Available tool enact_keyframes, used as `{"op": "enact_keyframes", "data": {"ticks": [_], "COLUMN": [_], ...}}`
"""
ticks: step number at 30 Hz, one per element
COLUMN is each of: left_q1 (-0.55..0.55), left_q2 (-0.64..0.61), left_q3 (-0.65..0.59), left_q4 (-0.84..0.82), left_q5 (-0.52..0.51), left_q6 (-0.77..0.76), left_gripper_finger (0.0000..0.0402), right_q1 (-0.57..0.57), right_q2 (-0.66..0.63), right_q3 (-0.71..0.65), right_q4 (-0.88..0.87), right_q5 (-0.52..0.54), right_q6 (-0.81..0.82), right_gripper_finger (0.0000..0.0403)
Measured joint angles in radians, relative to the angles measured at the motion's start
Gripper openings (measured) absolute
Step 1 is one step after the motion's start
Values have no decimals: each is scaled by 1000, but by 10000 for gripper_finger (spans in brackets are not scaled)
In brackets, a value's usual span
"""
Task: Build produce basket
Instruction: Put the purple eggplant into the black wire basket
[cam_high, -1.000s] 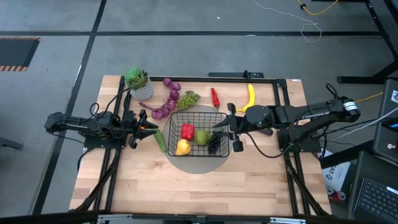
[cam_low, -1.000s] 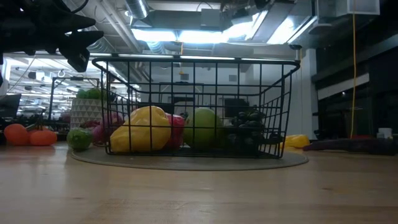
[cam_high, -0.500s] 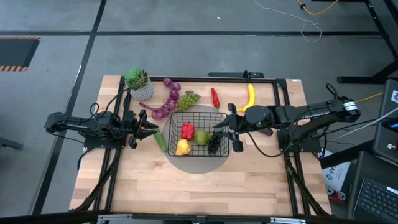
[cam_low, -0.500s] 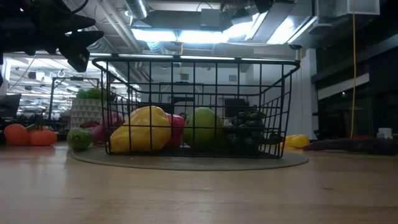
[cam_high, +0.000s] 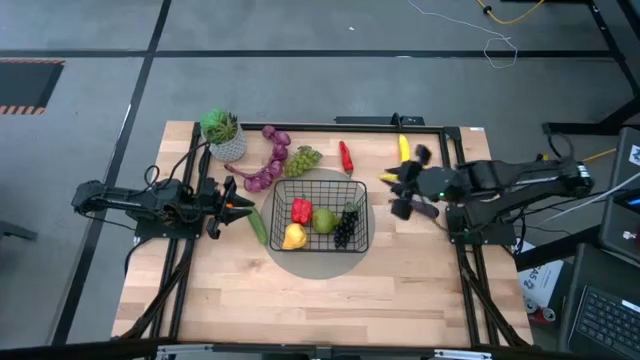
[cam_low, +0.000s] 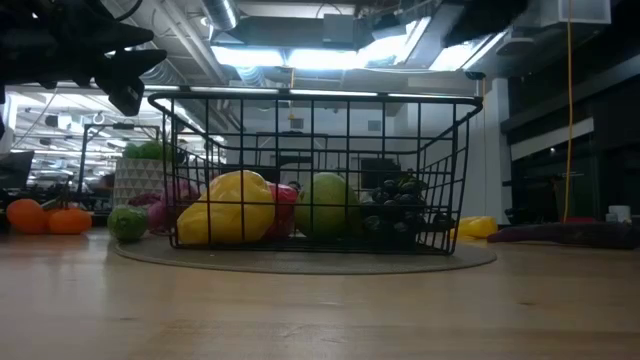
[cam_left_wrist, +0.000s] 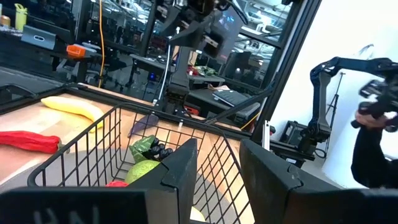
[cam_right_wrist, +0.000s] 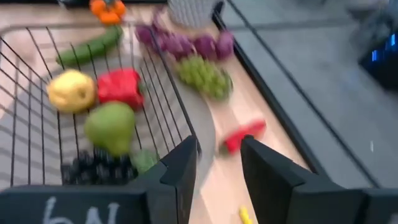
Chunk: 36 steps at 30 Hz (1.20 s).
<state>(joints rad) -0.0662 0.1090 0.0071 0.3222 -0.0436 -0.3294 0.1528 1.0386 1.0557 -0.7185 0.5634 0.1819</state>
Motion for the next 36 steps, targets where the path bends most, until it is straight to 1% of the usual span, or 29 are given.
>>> {"op": "enact_keyframes", "data": {"ticks": [6,10,14,18,22,25,28,31,36], "left_q1": [0,0,0,0,0,0,0,0,0], "left_q2": [0,0,0,0,0,0,0,0,0], "left_q3": [0,0,0,0,0,0,0,0,0], "left_q4": [0,0,0,0,0,0,0,0,0], "left_q5": [0,0,0,0,0,0,0,0,0], "left_q6": [0,0,0,0,0,0,0,0,0], "left_gripper_finger": [115,115,115,115,115,115,115,115,115], "right_q1": [0,0,0,0,0,0,0,0,0], "right_q2": [-101,-130,-134,-129,-130,-130,-129,-129,-115], "right_q3": [0,0,0,0,0,0,0,0,0], "right_q4": [-317,-419,-436,-436,-436,-436,-436,-436,-435], "right_q5": [1,2,-5,-1,46,30,-13,-33,-34], "right_q6": [228,308,368,316,329,316,284,298,337], "right_gripper_finger": [127,127,127,127,127,127,127,127,127]}}
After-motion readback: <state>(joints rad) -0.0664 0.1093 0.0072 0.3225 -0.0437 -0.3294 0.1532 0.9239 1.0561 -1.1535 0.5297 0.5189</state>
